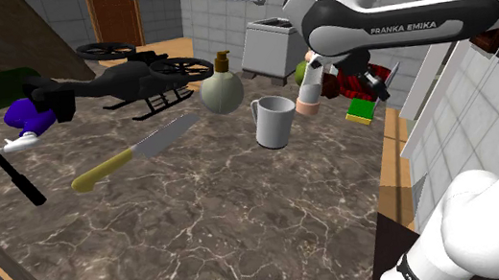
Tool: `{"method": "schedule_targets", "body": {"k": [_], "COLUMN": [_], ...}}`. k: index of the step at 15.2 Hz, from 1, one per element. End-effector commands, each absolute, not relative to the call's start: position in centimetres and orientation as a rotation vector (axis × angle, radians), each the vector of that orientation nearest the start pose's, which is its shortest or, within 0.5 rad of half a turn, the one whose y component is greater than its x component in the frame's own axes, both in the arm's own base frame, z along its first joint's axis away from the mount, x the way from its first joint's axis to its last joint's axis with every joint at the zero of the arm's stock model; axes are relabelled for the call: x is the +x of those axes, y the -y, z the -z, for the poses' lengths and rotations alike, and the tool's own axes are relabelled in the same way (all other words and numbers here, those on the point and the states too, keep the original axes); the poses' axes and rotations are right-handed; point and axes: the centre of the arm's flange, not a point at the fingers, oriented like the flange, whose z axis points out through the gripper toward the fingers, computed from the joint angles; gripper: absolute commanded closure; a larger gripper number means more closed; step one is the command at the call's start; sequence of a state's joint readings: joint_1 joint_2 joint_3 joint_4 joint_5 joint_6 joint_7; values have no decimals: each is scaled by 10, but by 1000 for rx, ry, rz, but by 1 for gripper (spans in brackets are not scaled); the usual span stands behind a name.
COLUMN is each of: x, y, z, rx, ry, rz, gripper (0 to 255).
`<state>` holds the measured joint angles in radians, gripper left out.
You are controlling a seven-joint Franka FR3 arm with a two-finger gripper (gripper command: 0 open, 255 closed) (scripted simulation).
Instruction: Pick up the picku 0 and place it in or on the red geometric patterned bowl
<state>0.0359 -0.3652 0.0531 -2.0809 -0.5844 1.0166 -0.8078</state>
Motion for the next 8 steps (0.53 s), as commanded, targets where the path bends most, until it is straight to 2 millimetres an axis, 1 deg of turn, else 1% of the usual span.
{"method": "schedule_targets", "body": {"k": [1, 8], "x": [364, 364], "y": [40, 40], "z": [-579, -616], "rx": [-2922, -2922], "ry": [1161, 1161], "rz": [-1432, -1432], "gripper": [255, 255]}}
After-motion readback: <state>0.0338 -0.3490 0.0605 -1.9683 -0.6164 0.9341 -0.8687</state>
